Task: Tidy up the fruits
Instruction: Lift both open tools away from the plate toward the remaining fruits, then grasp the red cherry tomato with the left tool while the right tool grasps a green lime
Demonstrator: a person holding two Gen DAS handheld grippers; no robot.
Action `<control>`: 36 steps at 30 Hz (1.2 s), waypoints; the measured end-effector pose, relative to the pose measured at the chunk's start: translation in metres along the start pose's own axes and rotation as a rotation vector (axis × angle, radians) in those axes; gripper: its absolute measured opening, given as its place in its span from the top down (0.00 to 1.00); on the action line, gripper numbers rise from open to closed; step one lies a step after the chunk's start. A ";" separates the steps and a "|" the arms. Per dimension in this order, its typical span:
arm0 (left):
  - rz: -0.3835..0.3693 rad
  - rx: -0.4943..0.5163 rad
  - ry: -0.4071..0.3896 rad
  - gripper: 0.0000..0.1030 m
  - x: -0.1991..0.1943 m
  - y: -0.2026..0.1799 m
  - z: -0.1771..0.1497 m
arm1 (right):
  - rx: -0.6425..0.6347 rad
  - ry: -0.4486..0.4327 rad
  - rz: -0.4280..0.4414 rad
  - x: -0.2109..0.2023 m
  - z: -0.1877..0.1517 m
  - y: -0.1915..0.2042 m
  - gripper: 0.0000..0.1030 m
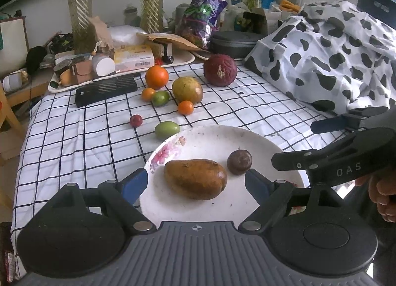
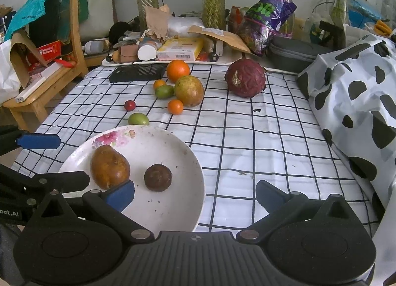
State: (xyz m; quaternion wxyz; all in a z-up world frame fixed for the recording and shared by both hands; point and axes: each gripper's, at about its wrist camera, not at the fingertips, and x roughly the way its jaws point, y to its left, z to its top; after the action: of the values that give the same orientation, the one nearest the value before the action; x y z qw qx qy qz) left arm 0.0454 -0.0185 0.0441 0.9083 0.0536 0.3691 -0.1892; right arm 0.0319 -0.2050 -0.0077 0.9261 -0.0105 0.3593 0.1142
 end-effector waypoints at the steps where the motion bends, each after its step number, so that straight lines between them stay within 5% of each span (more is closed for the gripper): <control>1: 0.000 -0.001 -0.002 0.17 0.000 0.000 0.000 | -0.001 0.000 0.000 0.000 0.000 0.000 0.00; 36: 0.090 0.020 -0.050 0.17 0.020 0.039 0.034 | -0.018 -0.028 -0.030 0.020 0.019 -0.005 0.00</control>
State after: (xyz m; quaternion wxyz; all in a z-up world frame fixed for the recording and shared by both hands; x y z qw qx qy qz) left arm 0.0961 0.0030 0.0531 0.9243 0.0742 0.3415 -0.1532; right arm 0.0599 -0.2036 -0.0070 0.9326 -0.0227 0.3450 0.1038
